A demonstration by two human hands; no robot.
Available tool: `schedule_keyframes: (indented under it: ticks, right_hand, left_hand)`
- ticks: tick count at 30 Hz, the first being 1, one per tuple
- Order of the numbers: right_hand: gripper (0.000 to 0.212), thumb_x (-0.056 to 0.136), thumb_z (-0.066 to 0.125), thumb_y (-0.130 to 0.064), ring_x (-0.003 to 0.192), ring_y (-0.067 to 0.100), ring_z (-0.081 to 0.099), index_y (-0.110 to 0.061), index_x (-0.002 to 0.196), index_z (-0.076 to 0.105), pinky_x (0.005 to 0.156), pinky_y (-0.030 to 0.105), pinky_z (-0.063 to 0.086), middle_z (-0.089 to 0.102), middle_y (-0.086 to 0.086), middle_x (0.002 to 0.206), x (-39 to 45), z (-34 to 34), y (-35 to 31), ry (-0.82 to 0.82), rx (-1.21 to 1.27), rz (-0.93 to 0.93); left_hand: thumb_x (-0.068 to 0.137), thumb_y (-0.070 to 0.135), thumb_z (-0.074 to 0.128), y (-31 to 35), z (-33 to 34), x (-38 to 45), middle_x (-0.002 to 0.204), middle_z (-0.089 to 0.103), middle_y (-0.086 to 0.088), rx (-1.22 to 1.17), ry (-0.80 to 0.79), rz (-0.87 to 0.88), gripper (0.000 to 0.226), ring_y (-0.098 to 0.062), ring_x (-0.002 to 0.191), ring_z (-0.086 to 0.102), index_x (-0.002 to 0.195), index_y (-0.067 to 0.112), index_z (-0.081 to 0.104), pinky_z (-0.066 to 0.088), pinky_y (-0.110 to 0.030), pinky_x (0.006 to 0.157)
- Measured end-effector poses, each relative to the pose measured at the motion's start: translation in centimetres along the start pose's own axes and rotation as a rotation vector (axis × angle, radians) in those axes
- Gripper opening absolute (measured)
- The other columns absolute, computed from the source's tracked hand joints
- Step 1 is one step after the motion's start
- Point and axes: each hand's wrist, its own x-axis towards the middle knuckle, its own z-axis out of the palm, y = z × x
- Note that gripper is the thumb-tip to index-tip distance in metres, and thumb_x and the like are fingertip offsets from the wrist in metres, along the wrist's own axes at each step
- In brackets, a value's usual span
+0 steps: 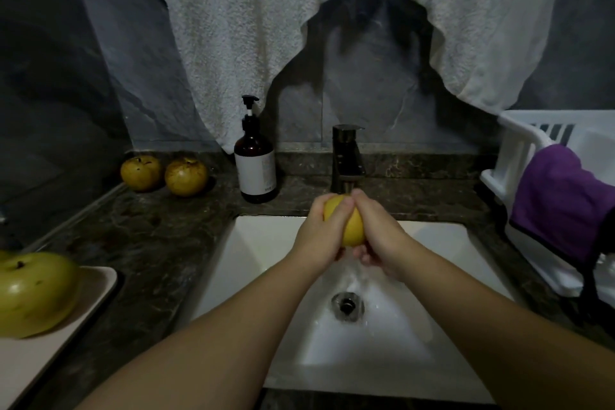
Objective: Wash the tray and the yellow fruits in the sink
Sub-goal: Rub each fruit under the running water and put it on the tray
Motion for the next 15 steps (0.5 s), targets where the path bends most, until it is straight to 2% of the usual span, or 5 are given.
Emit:
schedule_keyframes:
  ticks: [3, 5, 9, 11, 15]
  right_hand:
    - [0.027, 0.098, 0.054, -0.056, 0.085, 0.019, 0.067, -0.041, 0.121, 0.05, 0.052, 0.025, 0.049, 0.062, 0.002, 0.107, 0.1, -0.6, 0.1, 0.041, -0.194, -0.275]
    - [0.025, 0.099, 0.056, -0.05, 0.089, 0.018, 0.065, -0.043, 0.122, 0.048, 0.053, 0.021, 0.049, 0.061, 0.001, 0.108, -0.1, -1.2, 0.3, -0.04, -0.233, -0.282]
    - [0.053, 0.093, 0.04, -0.073, 0.104, 0.022, 0.062, -0.046, 0.138, 0.043, 0.068, 0.031, 0.054, 0.06, 0.0, 0.125, -0.2, -2.0, -0.8, -0.059, -0.322, -0.191]
    - [0.054, 0.1, 0.041, -0.061, 0.125, 0.025, 0.053, -0.041, 0.15, 0.037, 0.088, 0.035, 0.045, 0.047, 0.003, 0.146, 0.2, -2.4, -1.7, 0.089, -0.409, -0.237]
    - [0.047, 0.1, 0.047, -0.032, 0.135, 0.022, 0.043, -0.029, 0.147, 0.043, 0.098, 0.03, 0.032, 0.033, 0.002, 0.154, -0.1, -3.0, -4.4, 0.289, -0.503, -0.452]
  left_hand:
    - [0.088, 0.082, 0.052, 0.9, -0.1, -0.2, 0.076, 0.075, -0.008, -0.286, -0.117, -0.345, 0.066, -0.017, 0.058, 0.069, 0.125, 0.028, 0.062, 0.058, -0.028, 0.056]
    - [0.081, 0.084, 0.059, 0.8, -0.4, -0.2, 0.081, 0.072, -0.012, -0.335, -0.169, -0.445, 0.08, -0.013, 0.054, 0.063, 0.13, 0.02, 0.064, 0.055, -0.021, 0.048]
    - [0.082, 0.069, 0.073, 0.6, -0.3, -0.2, 0.098, 0.069, -0.011, -0.361, -0.132, -0.309, 0.065, -0.017, 0.064, 0.066, 0.131, 0.029, 0.058, 0.059, -0.027, 0.063]
    - [0.083, 0.063, 0.076, 0.8, 0.0, 0.0, 0.098, 0.068, -0.008, -0.394, -0.105, -0.279, 0.059, -0.016, 0.067, 0.068, 0.128, 0.027, 0.062, 0.061, -0.028, 0.066]
    - [0.087, 0.055, 0.076, 0.8, 0.2, 0.3, 0.096, 0.069, -0.01, -0.391, -0.09, -0.293, 0.05, -0.015, 0.06, 0.069, 0.122, 0.022, 0.063, 0.06, -0.027, 0.06]
